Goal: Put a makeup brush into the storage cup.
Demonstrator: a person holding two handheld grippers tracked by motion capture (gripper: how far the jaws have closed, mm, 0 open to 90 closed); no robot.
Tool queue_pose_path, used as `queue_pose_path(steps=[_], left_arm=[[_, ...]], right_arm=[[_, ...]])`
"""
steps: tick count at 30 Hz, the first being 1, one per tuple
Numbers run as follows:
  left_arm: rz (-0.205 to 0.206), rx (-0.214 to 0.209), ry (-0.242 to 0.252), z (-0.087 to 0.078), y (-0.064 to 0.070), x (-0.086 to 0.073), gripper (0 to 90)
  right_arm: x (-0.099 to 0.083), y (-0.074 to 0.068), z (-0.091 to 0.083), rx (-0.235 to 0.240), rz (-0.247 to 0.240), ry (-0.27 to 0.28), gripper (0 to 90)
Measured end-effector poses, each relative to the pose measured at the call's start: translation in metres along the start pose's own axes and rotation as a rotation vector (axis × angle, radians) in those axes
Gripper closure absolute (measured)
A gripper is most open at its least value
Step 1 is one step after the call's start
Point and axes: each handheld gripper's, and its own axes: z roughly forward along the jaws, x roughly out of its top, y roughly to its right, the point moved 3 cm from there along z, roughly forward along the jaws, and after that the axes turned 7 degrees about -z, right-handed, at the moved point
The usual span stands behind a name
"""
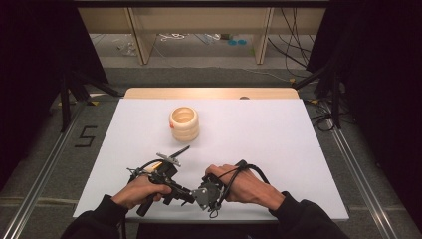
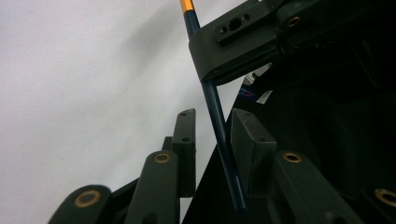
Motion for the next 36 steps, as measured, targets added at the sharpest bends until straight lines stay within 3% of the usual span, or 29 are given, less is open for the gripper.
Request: queue_pose_path(steps=[6,8,22,34,36], left_arm=[[0.001,-0.009,-0.029,0.0027,-0.0003,-0.0004,74.5],[-0.005,-0.013,-0.033,0.0038,0.0002,-0.0005,75.2],[-0.009,-0.032,-0.090,0.0084,-0.0012,-0.0006,78.2],[-0.006,-0.016,-0.099,0.0096,-0.0041,-0.0004,81.2],[-0.004,-0.005,-0.100,0.0095,-0.0049,-0.0006,82.2]], right_arm=[[0.0012,0.0002,-0.0011,0.018,-0.011,-0.015,83.7],[0.0020,0.0002,0.0006,-0.008,-0.018,0.002,83.7],[0.0070,-0.0018,0.0033,-0.012,-0.058,0.001,83.7],[0.0074,-0.0039,0.0027,-0.002,-0.050,-0.013,83.5],[0.0081,-0.0012,0.0036,-0.026,-0.074,0.000,83.5]])
